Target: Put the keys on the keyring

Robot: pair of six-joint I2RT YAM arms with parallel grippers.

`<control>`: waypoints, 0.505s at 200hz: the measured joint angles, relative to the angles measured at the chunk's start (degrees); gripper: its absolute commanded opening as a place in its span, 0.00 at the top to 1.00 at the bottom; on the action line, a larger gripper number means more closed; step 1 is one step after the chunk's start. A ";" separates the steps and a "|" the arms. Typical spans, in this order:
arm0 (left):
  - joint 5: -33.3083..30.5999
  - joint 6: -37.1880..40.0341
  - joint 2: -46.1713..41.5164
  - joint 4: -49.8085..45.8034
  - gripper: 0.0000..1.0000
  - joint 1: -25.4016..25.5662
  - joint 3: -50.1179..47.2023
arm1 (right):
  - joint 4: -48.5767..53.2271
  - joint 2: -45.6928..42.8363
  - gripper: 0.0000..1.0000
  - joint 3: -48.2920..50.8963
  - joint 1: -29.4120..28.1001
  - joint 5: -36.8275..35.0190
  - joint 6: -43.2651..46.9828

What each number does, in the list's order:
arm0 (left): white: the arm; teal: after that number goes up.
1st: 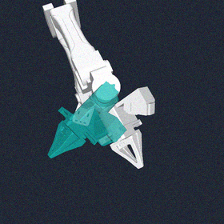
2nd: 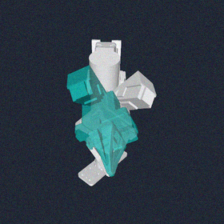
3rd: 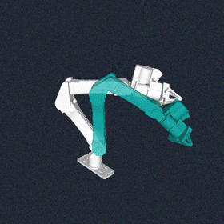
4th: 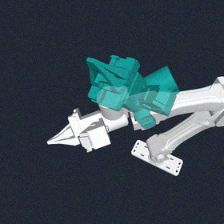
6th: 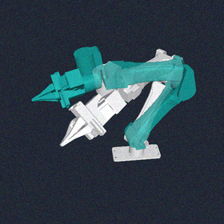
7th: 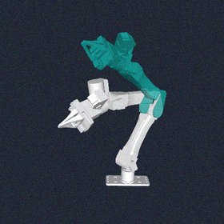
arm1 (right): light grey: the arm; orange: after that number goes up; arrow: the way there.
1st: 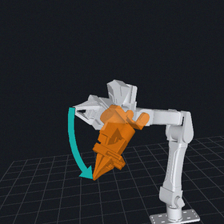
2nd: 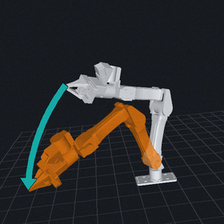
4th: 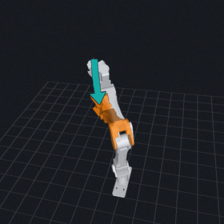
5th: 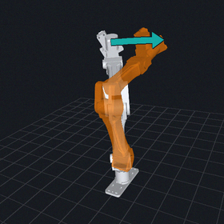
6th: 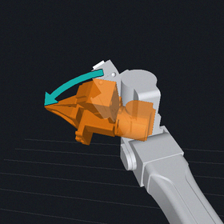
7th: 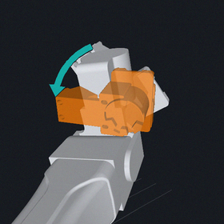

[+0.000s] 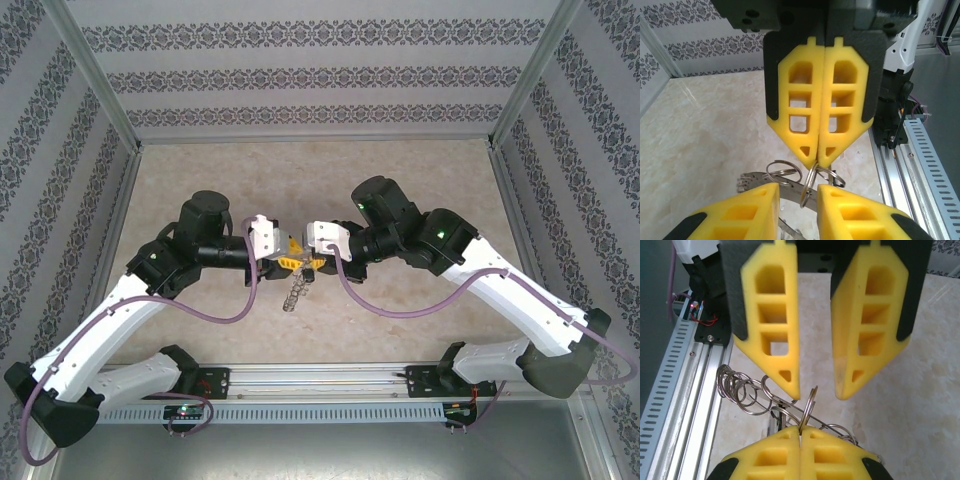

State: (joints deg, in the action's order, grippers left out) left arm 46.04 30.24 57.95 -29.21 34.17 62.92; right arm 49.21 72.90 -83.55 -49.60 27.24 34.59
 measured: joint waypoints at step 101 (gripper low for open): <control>0.85 1.05 0.94 -0.90 1.00 0.39 0.35 | 0.70 0.26 1.00 0.00 0.55 0.92 0.35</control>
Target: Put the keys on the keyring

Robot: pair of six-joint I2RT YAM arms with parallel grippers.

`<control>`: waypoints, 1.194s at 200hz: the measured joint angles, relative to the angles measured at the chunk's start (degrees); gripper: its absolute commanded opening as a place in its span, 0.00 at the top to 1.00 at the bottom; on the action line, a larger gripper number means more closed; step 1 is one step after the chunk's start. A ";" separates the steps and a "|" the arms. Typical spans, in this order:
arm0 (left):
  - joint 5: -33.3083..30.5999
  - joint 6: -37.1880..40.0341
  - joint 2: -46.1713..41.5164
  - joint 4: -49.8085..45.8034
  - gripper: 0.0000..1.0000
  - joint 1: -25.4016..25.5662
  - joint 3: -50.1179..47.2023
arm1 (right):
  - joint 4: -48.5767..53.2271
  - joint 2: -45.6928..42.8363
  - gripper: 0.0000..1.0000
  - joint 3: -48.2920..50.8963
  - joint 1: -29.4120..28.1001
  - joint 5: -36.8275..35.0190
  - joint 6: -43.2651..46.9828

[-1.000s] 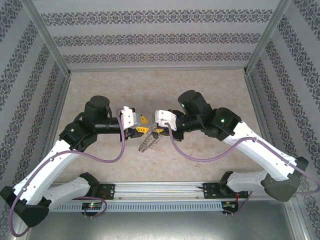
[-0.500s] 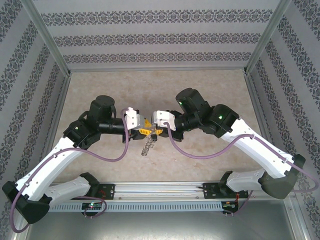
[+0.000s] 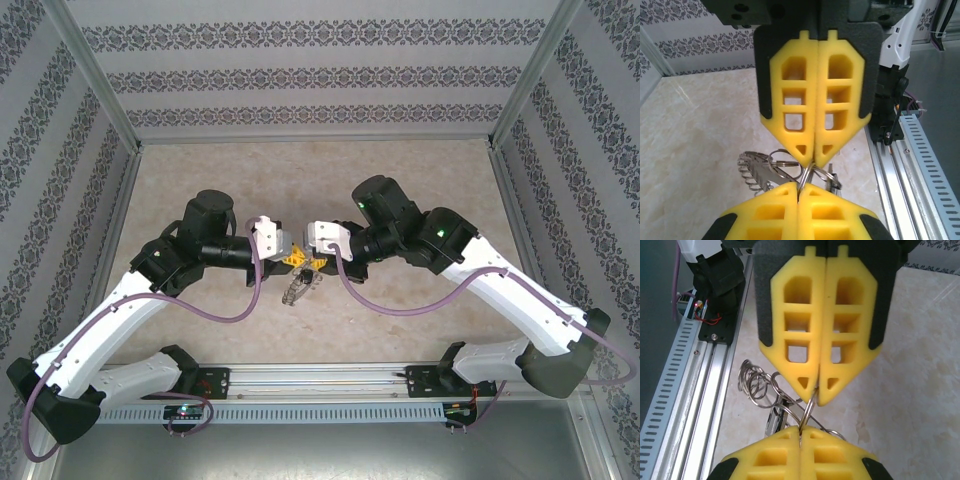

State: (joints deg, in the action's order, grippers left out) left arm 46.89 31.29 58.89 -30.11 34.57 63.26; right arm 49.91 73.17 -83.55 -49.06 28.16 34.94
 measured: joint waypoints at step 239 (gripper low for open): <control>2.08 -14.73 -5.29 20.57 1.00 0.35 -10.91 | -18.91 -8.87 0.81 13.73 0.59 -1.27 -14.29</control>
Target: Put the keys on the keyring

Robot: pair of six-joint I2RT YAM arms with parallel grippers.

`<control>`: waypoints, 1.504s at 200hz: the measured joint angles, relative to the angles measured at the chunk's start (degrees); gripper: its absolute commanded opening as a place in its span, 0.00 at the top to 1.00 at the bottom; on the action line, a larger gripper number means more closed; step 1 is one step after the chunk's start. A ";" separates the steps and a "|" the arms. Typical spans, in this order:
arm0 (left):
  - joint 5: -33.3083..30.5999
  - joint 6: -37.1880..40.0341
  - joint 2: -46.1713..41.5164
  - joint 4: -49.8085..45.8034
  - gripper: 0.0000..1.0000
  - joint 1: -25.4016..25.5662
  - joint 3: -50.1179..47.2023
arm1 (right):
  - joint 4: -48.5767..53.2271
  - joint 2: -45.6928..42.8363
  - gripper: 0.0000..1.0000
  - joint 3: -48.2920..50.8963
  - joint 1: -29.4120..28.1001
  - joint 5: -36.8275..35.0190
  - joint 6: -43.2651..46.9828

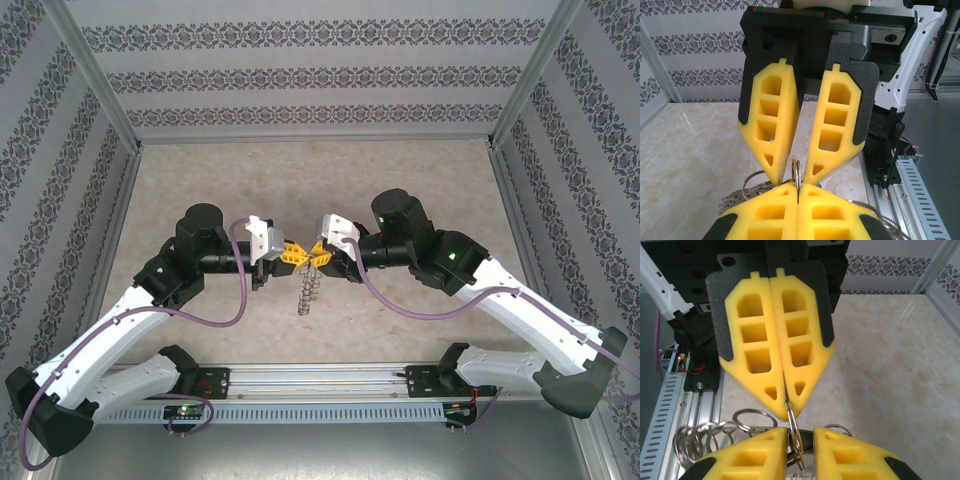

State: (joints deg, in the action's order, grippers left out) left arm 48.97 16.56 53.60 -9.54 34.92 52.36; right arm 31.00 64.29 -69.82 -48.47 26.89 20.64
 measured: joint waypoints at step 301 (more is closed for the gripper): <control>-9.20 11.61 5.16 -13.84 0.74 2.08 8.98 | 13.92 7.50 1.00 -11.50 1.07 -4.81 10.25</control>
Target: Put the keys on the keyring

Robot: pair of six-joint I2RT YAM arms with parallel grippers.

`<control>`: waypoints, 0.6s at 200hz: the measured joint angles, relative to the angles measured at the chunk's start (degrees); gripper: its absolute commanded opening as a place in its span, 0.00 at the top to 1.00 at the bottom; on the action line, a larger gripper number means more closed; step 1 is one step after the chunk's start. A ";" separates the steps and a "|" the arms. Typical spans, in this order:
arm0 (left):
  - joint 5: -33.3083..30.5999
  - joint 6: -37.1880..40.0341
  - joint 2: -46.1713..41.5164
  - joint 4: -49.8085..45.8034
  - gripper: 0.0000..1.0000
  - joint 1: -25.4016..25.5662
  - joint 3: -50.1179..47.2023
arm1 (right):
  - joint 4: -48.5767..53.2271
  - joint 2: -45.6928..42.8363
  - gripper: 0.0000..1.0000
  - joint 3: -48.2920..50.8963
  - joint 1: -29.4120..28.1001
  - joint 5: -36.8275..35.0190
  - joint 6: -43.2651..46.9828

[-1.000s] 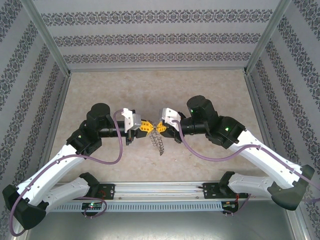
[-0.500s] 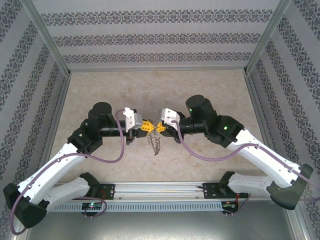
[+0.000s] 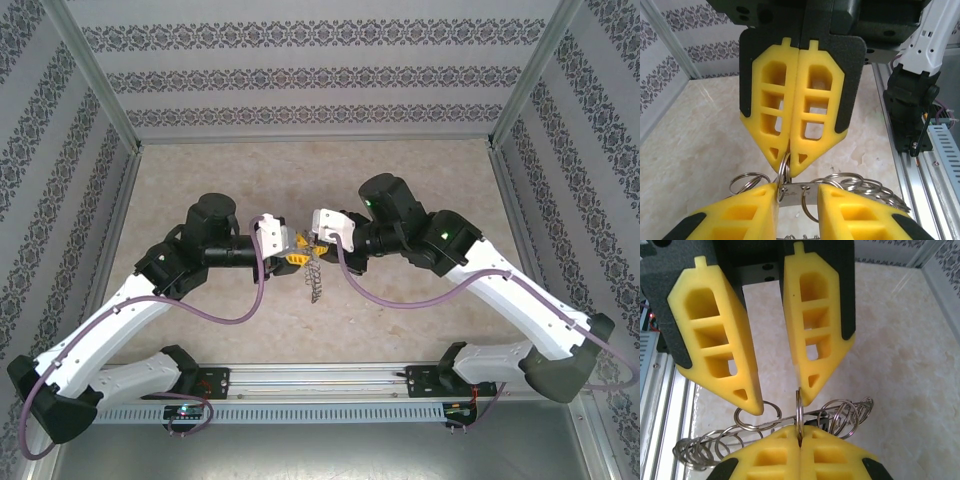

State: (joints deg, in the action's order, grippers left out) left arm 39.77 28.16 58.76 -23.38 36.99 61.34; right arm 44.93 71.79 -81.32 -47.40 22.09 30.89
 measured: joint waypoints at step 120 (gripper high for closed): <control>-0.26 0.59 0.44 0.81 1.00 0.59 -0.66 | 5.11 1.57 0.88 -1.77 -0.39 -0.15 2.12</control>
State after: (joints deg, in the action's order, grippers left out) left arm 39.51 28.75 59.20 -22.57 37.58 60.69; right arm 50.04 73.36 -83.09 -47.79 21.93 33.01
